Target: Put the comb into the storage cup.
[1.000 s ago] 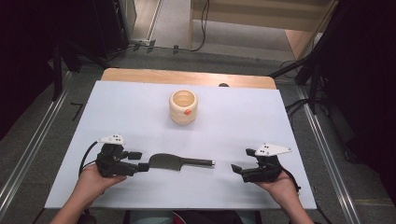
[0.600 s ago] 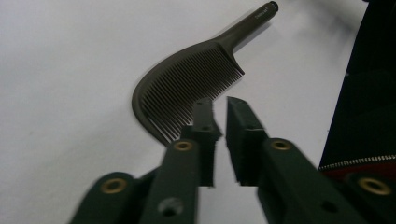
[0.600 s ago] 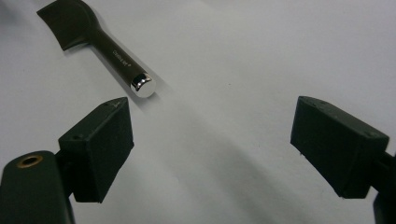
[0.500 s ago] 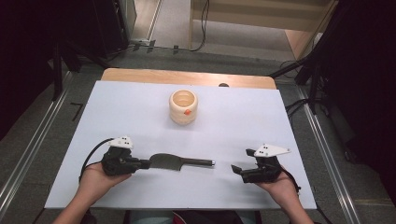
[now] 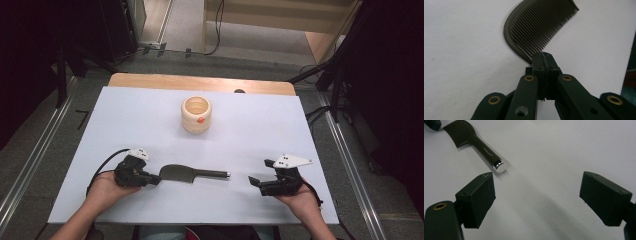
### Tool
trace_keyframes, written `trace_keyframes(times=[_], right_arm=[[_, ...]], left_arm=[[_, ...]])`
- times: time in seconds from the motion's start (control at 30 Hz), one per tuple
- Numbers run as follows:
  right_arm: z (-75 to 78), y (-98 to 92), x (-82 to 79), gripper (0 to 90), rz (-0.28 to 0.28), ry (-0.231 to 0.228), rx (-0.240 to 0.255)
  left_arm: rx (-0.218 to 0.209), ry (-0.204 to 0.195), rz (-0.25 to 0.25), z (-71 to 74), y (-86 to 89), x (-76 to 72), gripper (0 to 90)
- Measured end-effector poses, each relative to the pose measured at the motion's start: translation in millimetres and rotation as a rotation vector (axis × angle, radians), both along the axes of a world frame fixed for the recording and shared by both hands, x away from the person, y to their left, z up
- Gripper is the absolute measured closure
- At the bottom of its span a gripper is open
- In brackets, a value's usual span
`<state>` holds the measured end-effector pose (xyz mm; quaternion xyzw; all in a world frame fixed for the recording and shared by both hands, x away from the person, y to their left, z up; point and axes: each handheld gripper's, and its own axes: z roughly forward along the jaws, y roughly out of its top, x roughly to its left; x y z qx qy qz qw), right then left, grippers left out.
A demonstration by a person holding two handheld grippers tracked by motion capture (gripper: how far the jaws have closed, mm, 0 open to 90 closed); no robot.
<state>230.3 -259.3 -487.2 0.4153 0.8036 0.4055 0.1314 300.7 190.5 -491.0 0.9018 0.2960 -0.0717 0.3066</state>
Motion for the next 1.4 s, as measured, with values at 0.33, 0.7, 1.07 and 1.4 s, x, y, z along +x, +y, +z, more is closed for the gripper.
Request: trace_keyframes(times=[0.33,0.7,1.07,1.4], right_arm=[[-0.3,-0.3,0.2,11.5,-0.006,0.003,-0.004],[-0.2,-0.6,0.0,11.7,-0.007,0.003,-0.003],[-0.1,-1.8,0.3,11.7,-0.010,0.004,0.000],[-0.2,-2.3,0.2,11.7,-0.012,0.007,0.007]], left_arm=[[-0.015,-0.020,0.005,-2.2,-7.1,6.1,90.0],[-0.018,-0.049,-0.016,-3.4,-22.6,11.6,90.0],[-0.040,-0.048,-0.020,-5.7,-36.6,17.9,90.0],[-0.053,-0.047,-0.018,-7.2,-42.6,22.0,90.0]])
